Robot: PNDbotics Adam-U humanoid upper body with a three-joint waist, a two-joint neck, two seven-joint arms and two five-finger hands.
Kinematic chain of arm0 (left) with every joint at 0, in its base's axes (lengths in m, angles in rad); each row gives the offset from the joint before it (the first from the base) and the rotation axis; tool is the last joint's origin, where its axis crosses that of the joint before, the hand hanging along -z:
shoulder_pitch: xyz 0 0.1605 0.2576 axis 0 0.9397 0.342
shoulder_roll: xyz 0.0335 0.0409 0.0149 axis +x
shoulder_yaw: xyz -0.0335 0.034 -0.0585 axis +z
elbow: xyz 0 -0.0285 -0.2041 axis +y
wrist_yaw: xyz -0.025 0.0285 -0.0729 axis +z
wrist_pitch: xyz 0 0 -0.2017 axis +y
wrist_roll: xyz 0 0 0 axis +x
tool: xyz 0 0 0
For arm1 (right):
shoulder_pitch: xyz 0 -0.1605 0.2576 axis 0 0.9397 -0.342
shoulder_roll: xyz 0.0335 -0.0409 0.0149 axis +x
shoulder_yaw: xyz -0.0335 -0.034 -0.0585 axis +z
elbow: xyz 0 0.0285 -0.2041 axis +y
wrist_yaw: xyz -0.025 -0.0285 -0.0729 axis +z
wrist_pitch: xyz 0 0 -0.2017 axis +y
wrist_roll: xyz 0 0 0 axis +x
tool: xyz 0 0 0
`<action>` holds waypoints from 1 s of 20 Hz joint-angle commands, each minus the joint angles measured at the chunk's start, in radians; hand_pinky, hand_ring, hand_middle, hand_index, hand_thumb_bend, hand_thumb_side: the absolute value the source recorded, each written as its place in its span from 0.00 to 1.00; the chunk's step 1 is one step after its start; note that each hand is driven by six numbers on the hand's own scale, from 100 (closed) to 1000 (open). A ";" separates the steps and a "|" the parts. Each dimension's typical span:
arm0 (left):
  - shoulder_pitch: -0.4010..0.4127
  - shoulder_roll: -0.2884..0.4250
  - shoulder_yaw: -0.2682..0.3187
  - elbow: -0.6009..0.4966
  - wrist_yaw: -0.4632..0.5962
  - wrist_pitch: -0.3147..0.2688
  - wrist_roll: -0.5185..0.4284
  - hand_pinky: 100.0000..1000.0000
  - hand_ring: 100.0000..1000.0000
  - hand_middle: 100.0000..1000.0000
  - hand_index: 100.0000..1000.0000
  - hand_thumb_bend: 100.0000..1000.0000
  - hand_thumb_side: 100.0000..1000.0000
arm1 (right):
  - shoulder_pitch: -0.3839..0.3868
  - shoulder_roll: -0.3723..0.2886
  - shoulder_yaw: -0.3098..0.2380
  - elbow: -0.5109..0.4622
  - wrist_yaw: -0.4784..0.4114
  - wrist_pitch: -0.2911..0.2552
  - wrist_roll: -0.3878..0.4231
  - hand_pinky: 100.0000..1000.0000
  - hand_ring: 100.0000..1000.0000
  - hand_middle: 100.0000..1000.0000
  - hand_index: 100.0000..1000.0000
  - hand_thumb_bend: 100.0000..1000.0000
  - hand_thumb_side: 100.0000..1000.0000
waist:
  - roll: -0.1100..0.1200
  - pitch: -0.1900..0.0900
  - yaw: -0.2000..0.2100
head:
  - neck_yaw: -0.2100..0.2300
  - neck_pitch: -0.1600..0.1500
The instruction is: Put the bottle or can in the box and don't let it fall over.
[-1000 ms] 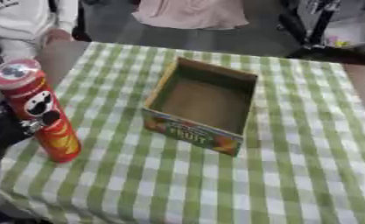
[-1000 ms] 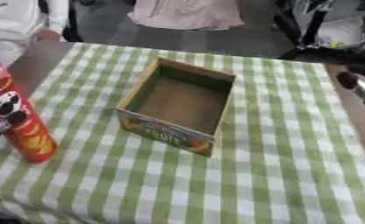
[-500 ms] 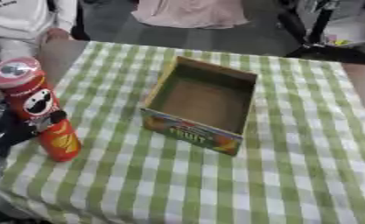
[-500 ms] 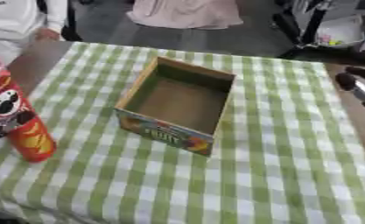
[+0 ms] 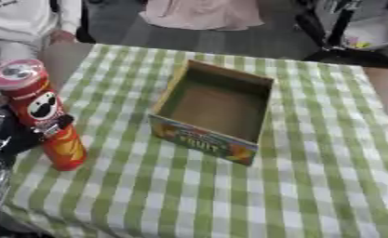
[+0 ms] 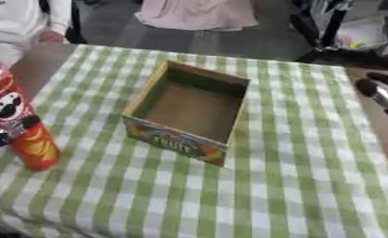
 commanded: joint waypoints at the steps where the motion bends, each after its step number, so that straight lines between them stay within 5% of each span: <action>1: -0.019 0.013 0.002 -0.009 0.009 -0.009 0.004 0.59 0.56 0.60 0.64 0.80 0.13 | -0.009 -0.020 -0.008 -0.012 0.008 0.003 -0.002 0.62 0.80 0.90 0.81 0.72 0.15 | 0.002 -0.006 -0.002 | 0.002 -0.010; 5: -0.023 0.009 0.000 -0.009 0.014 -0.012 -0.001 0.48 0.44 0.53 0.61 0.78 0.11 | -0.008 -0.019 -0.008 -0.013 0.012 0.006 -0.002 0.62 0.80 0.90 0.81 0.72 0.15 | 0.002 -0.006 -0.003 | 0.003 -0.010; 20: -0.042 0.002 -0.006 -0.016 0.038 -0.024 0.002 0.34 0.28 0.34 0.40 0.55 0.00 | -0.002 -0.014 -0.009 -0.013 0.016 0.013 -0.004 0.62 0.80 0.89 0.81 0.71 0.15 | 0.003 -0.006 -0.006 | 0.009 -0.006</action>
